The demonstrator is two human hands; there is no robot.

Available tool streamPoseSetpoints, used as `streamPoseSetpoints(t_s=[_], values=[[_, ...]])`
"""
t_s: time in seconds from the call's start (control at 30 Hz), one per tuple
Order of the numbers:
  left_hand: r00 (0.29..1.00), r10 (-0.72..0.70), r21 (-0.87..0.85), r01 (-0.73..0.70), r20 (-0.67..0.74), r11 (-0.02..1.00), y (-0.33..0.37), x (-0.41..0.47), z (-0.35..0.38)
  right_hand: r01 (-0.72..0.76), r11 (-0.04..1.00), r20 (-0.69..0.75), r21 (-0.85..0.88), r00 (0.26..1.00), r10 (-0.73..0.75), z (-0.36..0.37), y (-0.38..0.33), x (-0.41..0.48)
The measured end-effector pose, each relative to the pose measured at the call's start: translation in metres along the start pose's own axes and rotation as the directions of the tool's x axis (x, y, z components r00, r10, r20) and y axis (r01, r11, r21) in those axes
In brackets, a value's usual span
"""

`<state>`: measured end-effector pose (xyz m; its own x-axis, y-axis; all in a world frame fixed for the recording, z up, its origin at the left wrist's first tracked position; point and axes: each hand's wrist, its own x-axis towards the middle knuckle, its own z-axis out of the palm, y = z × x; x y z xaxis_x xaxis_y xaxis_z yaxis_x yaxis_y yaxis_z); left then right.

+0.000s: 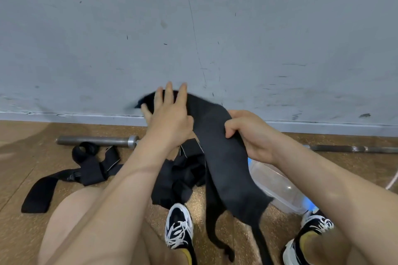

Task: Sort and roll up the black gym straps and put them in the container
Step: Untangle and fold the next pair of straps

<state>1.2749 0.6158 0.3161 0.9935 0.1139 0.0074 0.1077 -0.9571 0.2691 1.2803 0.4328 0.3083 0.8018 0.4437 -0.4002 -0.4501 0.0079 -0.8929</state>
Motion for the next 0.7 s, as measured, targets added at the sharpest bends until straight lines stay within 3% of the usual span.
streamPoseSetpoints(t_s=[0.07, 0.13, 0.17, 0.23, 0.27, 0.33, 0.4, 0.47, 0.57, 0.63, 0.7], values=[[0.999, -0.037, -0.052, 0.037, 0.009, 0.998, -0.002, 0.001, 0.002, -0.009, 0.996, 0.077, 0.083, 0.997, 0.002, -0.006, -0.003, -0.002], [0.997, -0.069, -0.291, 0.057, -0.034, 0.955, 0.002, -0.003, 0.003, 0.009, 0.989, 0.092, 0.145, 0.995, -0.022, -0.010, -0.008, -0.007], [0.994, -0.111, -0.459, 0.093, -0.010, 0.884, 0.007, -0.006, 0.001, 0.028, 0.982, 0.085, 0.189, 0.995, -0.045, -0.011, -0.010, -0.008], [0.971, -0.136, -0.752, 0.240, 0.199, 0.614, 0.019, -0.013, -0.005, 0.076, 0.958, 0.058, 0.277, 0.994, -0.096, -0.013, -0.017, -0.009], [0.947, -0.072, -0.808, 0.306, 0.314, 0.504, 0.024, -0.017, -0.005, 0.099, 0.948, 0.027, 0.304, 0.993, -0.112, -0.014, -0.020, -0.009], [0.912, 0.115, -0.848, 0.312, 0.394, 0.429, 0.031, -0.025, 0.000, 0.130, 0.927, -0.043, 0.351, 0.992, -0.122, -0.017, -0.025, -0.008], [0.912, 0.228, -0.875, 0.218, 0.340, 0.431, 0.034, -0.028, 0.014, 0.150, 0.907, -0.107, 0.394, 0.987, -0.116, -0.020, -0.029, -0.010], [0.944, 0.209, -0.904, 0.154, 0.254, 0.400, 0.038, -0.026, 0.026, 0.167, 0.902, -0.158, 0.398, 0.981, -0.111, -0.022, -0.031, -0.010], [0.987, 0.057, -0.969, 0.133, 0.148, 0.210, 0.041, -0.019, 0.028, 0.134, 0.979, -0.174, 0.153, 0.979, -0.107, -0.023, -0.028, -0.008], [0.987, -0.025, -0.985, 0.161, 0.160, 0.056, 0.039, -0.012, 0.023, 0.046, 0.991, -0.092, -0.124, 0.994, -0.058, -0.022, -0.021, -0.010], [0.973, -0.073, -0.976, 0.215, 0.217, -0.034, 0.035, -0.009, 0.018, 0.020, 0.950, -0.015, -0.310, 1.000, -0.026, -0.015, -0.013, -0.013]])
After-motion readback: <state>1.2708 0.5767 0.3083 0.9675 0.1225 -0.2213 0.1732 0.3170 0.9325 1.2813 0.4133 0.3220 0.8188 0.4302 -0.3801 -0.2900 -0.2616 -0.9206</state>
